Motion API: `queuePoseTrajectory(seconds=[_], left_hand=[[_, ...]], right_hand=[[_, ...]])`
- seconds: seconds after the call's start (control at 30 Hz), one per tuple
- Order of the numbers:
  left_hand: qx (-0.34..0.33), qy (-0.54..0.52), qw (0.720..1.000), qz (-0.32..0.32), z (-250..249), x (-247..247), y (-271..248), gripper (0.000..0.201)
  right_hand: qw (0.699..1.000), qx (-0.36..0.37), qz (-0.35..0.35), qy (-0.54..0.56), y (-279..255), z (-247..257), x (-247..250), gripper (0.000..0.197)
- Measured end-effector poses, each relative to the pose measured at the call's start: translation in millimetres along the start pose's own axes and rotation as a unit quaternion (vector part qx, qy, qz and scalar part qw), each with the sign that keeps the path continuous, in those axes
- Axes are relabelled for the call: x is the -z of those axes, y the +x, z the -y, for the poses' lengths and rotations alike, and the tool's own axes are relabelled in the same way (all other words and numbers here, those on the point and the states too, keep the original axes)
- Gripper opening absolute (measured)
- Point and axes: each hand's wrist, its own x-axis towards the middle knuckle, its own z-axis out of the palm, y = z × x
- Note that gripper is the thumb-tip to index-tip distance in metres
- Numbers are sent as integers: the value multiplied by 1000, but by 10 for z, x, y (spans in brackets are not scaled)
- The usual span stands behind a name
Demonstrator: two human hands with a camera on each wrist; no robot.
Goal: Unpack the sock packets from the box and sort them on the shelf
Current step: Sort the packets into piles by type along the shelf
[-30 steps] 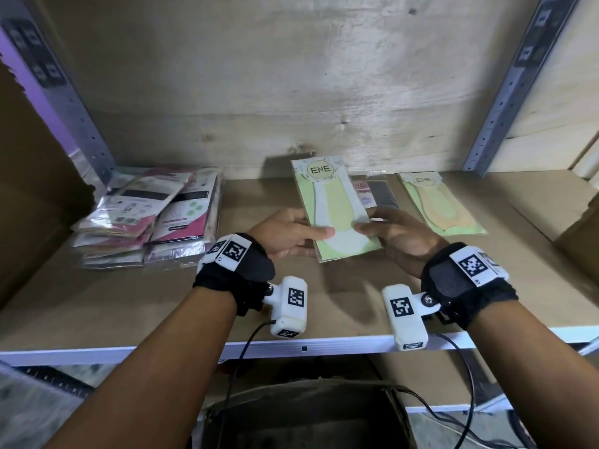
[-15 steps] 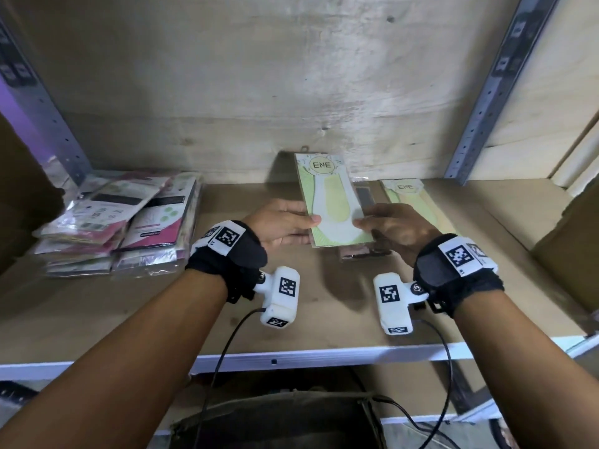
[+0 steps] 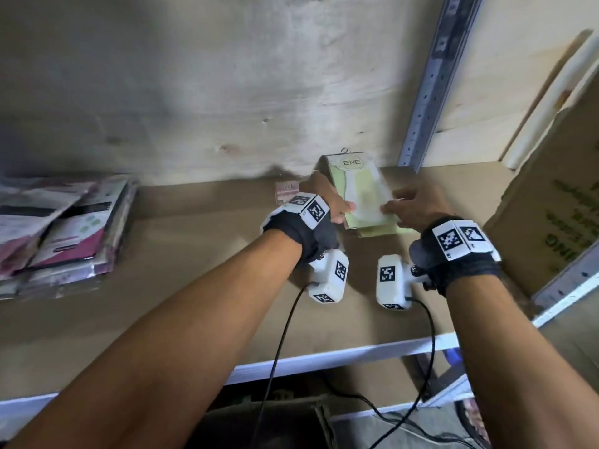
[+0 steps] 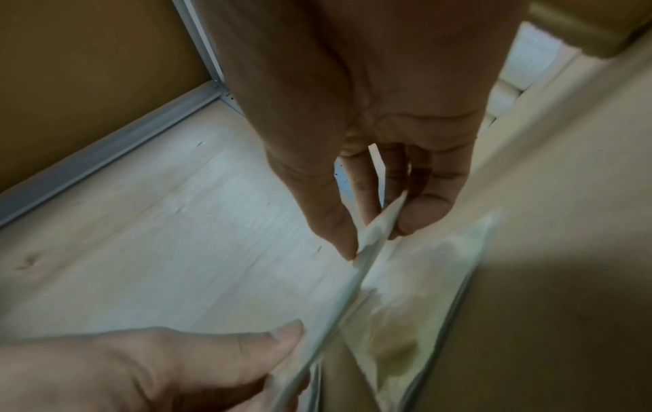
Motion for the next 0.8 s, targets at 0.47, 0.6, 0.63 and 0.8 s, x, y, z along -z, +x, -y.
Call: queuePoseTrajectory(seconds=[0.47, 0.6, 0.63, 0.8], left_hand=[[-8, 228, 973, -35, -99, -346, 125, 70], [-11, 258, 965, -46, -146, -371, 109, 64], [-5, 262, 964, -41, -146, -368, 107, 62], [12, 261, 964, -49, -122, -370, 90, 55]], right_hand=[[990, -27, 0, -138, -37, -57, 65, 46], [990, -33, -3, -134, -8, -104, 66, 46], [991, -34, -3, -132, -6, -116, 64, 43], [992, -43, 5, -115, -26, -152, 60, 34]])
